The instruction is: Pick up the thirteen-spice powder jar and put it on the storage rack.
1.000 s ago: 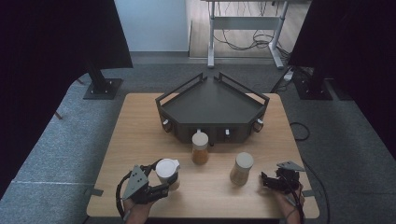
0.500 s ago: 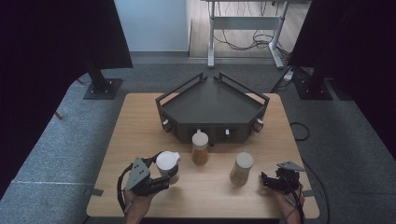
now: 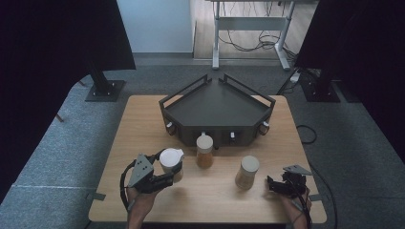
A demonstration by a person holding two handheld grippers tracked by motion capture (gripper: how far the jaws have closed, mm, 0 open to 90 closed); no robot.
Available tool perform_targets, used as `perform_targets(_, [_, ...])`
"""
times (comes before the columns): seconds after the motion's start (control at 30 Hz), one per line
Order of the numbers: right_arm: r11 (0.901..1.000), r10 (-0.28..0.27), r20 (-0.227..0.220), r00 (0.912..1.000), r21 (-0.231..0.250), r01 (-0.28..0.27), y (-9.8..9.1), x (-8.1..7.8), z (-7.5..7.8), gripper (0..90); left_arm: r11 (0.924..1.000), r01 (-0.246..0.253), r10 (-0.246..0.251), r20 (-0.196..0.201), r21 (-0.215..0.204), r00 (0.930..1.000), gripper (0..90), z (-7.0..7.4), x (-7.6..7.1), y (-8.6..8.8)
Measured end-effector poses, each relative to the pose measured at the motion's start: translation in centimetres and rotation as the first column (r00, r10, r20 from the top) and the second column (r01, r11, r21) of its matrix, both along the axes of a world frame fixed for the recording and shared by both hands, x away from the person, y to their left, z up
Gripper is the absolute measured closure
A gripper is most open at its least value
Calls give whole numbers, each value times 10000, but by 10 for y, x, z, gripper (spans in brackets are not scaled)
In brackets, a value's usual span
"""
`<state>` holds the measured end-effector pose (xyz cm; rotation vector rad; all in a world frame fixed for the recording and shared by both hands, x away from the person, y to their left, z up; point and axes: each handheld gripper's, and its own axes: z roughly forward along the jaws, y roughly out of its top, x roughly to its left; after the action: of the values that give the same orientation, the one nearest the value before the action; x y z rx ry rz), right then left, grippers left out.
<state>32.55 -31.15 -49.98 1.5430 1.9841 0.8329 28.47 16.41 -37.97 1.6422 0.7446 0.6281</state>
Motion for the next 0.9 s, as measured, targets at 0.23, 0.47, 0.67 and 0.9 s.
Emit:
perform_targets(0.23, [10000,9,-1,10000,1,-9,0,0,0,98,9999,-22,22,-7,-110,10000,308,5,6,1])
perform_targets(0.47, [10000,20,-1,10000,-1,-20,0,0,0,98,9999,-72,72,-27,-127,10000,307,8,12,1])
perform_targets(0.67, [10000,28,0,10000,1,-28,0,0,0,98,9997,-79,78,-53,-214,10000,307,11,17,0])
perform_targets(0.9, [10000,30,-3,10000,4,-30,0,0,0,98,9996,-166,166,-15,-231,9999,308,15,22,1])
